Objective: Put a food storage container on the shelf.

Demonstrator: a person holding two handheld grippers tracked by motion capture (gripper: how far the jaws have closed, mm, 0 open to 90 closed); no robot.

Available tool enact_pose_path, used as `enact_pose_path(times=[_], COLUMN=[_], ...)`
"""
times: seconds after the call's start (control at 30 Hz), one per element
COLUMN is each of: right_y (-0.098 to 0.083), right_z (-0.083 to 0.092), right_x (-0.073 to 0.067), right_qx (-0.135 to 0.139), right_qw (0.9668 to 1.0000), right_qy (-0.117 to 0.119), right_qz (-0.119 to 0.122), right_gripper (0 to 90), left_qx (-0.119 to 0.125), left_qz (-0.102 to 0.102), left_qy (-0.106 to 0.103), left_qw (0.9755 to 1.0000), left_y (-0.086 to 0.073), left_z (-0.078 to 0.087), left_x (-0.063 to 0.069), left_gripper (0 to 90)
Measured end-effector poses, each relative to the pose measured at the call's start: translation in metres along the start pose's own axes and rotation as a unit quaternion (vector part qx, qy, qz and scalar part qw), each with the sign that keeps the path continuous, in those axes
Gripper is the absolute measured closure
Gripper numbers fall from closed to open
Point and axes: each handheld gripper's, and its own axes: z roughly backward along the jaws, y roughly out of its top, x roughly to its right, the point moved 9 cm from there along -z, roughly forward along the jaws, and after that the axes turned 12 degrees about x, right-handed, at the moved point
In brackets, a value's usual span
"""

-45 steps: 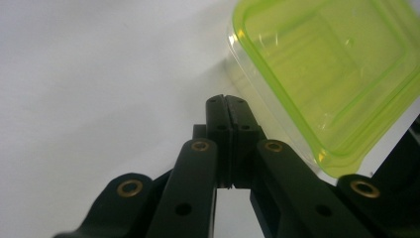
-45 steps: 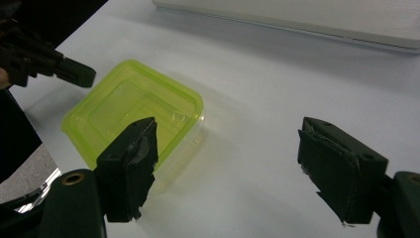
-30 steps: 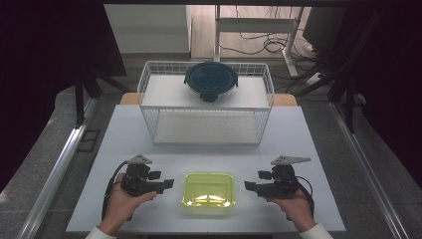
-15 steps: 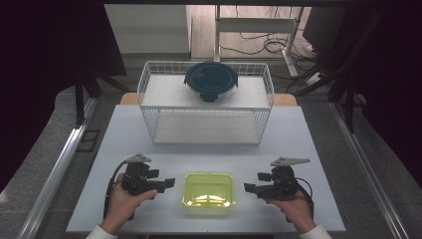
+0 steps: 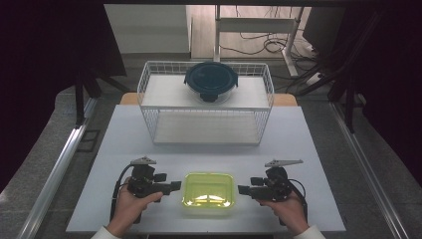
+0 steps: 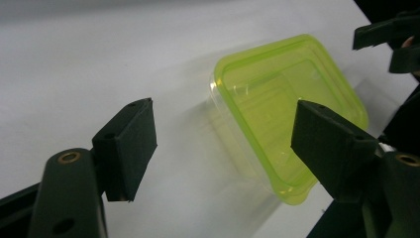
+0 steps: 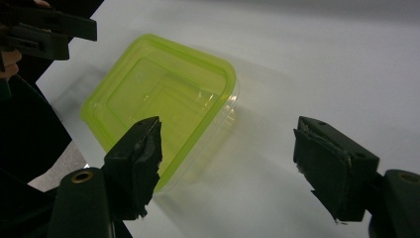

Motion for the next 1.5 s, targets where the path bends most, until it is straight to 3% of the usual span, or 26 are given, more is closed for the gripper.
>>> enact_pose_path(times=[0.27, 0.4, 0.53, 0.63, 0.93, 1.07, 1.2, 1.37, 1.47, 1.5], right_y=[-0.007, -0.010, -0.012, -0.013, -0.016, -0.020, -0.022, -0.020, -0.020, -0.019], right_z=[-0.008, -0.012, -0.018, -0.024, -0.034, -0.038, -0.042, -0.042, -0.039, -0.038], right_x=[-0.003, -0.005, -0.005, -0.006, -0.010, -0.014, -0.017, -0.018, -0.018, -0.019], right_qx=[-0.016, -0.021, -0.023, -0.023, -0.025, -0.032, -0.033, -0.025, -0.023, -0.021], right_qw=[0.9998, 0.9996, 0.9994, 0.9988, 0.9979, 0.9973, 0.9975, 0.9962, 0.9955, 0.9955], right_qy=[0.005, 0.008, 0.008, 0.011, 0.009, 0.013, 0.011, 0.009, 0.010, 0.008], right_qz=[-0.009, -0.016, -0.026, -0.041, -0.059, -0.065, -0.062, -0.083, -0.091, -0.092], right_gripper=[28.6, 29.7, 31.2, 32.5, 35.7, 38.4, 46.4, 54.9, 59.8, 65.2], left_qx=[-0.006, -0.013, -0.017, -0.024, -0.035, -0.049, -0.057, -0.058, -0.054, -0.052], left_qz=[0.025, 0.025, 0.056, 0.066, 0.079, 0.072, 0.078, 0.094, 0.092, 0.091], left_qy=[-0.017, -0.018, -0.038, -0.042, -0.050, -0.056, -0.076, -0.063, -0.059, -0.058], left_qw=[0.9995, 0.9994, 0.9976, 0.9966, 0.9950, 0.9946, 0.9924, 0.9919, 0.9926, 0.9928], left_y=[-0.004, -0.007, -0.009, -0.011, -0.016, -0.021, -0.024, -0.026, -0.025, -0.024], left_z=[-0.009, -0.013, -0.019, -0.024, -0.031, -0.034, -0.036, -0.038, -0.036, -0.035], left_x=[0.003, 0.003, 0.005, 0.005, 0.006, 0.010, 0.017, 0.015, 0.015, 0.015], left_gripper=[26.4, 27.4, 28.3, 28.6, 33.4, 36.0, 47.9, 58.6, 62.3, 63.1])
